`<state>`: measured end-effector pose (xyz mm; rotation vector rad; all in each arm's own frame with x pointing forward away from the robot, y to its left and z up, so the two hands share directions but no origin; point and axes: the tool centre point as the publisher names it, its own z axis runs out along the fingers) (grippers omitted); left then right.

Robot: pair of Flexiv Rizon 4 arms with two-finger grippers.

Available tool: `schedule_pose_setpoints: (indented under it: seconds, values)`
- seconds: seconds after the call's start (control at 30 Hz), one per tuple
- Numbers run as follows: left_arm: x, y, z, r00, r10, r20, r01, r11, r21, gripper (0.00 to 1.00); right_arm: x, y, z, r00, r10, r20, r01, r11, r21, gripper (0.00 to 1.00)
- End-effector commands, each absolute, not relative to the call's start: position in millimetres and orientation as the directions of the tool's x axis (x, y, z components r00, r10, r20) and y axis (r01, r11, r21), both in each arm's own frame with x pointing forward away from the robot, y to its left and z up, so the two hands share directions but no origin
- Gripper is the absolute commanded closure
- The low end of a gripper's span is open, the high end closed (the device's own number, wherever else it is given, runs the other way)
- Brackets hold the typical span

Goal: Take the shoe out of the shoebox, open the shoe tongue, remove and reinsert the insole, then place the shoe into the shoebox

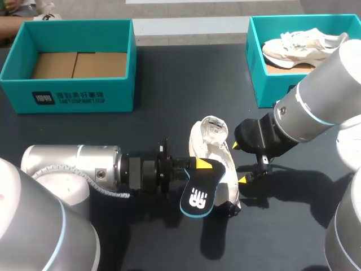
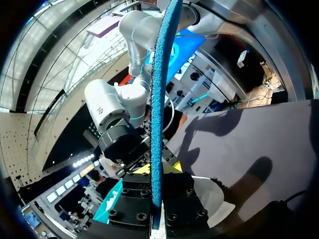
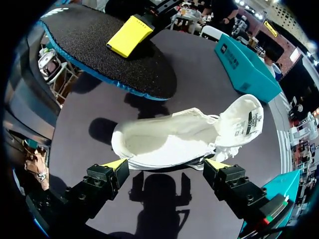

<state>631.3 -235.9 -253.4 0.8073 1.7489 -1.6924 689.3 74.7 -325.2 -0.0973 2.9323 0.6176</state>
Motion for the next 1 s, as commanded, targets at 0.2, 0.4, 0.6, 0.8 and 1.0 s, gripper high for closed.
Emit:
schedule_pose_setpoints:
  seconds: [0.2, 0.4, 0.6, 0.8, 1.0]
  values:
    - [632, -247, -253, -0.64, 0.021, -0.768, 0.768, -0.011, -0.64, 1.0, 687, 75, -322, -0.986, -0.038, -0.163, -0.103, 0.907, 0.408, 0.0]
    - [630, -258, -261, -0.648, 0.01, -0.762, 0.761, -0.03, -0.648, 1.0, 687, 75, -322, -0.986, -0.038, -0.163, -0.103, 0.907, 0.408, 0.0]
    - [633, -267, -274, -0.653, 0.009, -0.757, 0.757, -0.017, -0.653, 1.0, 687, 75, -322, -0.986, -0.038, -0.163, -0.103, 0.907, 0.408, 0.0]
    - [635, -272, -283, -0.656, -0.007, -0.755, 0.755, -0.001, -0.656, 1.0, 687, 75, -322, -0.986, -0.038, -0.163, -0.103, 0.907, 0.408, 0.0]
    - [635, -272, -285, -0.658, -0.021, -0.753, 0.753, 0.006, -0.658, 1.0, 687, 75, -322, -0.986, -0.038, -0.163, -0.103, 0.907, 0.408, 0.0]
